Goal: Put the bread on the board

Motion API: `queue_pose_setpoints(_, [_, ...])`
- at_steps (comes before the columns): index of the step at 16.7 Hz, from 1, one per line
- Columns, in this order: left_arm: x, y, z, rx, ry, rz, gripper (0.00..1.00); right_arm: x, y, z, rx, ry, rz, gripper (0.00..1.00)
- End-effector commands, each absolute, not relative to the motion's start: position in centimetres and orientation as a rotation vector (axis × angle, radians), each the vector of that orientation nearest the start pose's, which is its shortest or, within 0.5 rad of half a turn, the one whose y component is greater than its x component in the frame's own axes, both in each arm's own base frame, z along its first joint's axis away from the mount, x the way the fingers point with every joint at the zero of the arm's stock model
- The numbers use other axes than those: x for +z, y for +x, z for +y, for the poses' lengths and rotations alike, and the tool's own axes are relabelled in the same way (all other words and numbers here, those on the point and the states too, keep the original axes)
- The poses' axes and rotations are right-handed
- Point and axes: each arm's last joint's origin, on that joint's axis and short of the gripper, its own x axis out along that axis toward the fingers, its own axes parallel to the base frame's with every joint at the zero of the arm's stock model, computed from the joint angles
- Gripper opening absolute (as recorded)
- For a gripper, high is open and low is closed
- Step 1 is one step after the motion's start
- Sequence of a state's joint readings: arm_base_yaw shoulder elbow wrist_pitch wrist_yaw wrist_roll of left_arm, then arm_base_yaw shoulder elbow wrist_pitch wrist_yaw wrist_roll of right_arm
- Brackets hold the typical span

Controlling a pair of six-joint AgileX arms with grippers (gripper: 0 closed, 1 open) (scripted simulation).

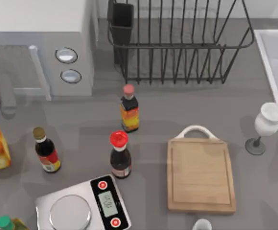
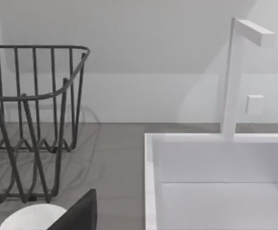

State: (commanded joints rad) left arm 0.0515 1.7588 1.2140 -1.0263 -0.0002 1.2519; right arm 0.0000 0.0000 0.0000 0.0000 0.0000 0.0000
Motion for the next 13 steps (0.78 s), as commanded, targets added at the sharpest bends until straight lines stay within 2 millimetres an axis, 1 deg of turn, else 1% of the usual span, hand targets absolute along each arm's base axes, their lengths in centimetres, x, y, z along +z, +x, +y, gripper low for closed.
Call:
queue_pose_setpoints(3, [18.3,31.5,1.7,-0.931,0.933,1.361,1.0,16.0,10.6,-0.1,0.0,0.0,0.0,1.0])
queue_pose_setpoints(4, [17.9,31.5,1.7,-0.932,0.931,1.365,1.0,16.0,10.6,-0.1,0.0,0.0,0.0,1.0])
queue_pose_setpoints(6, [16.4,31.6,1.8,-0.931,0.929,1.366,1.0,16.0,10.6,-0.1,0.0,0.0,0.0,1.0])
queue_pose_setpoints(10, [12.6,31.6,1.9,-0.926,0.932,1.359,1.0,16.0,10.6,-0.1,0.0,0.0,0.0,1.0])
queue_pose_setpoints(12, [11.5,31.5,1.9,-0.93,0.93,1.363,1.0,16.0,10.6,-0.1,0.0,0.0,0.0,1.0])
queue_pose_setpoints(13, [11.4,31.5,1.9,-0.93,0.93,1.364,1.0,16.0,10.6,-0.1,0.0,0.0,0.0,1.0])
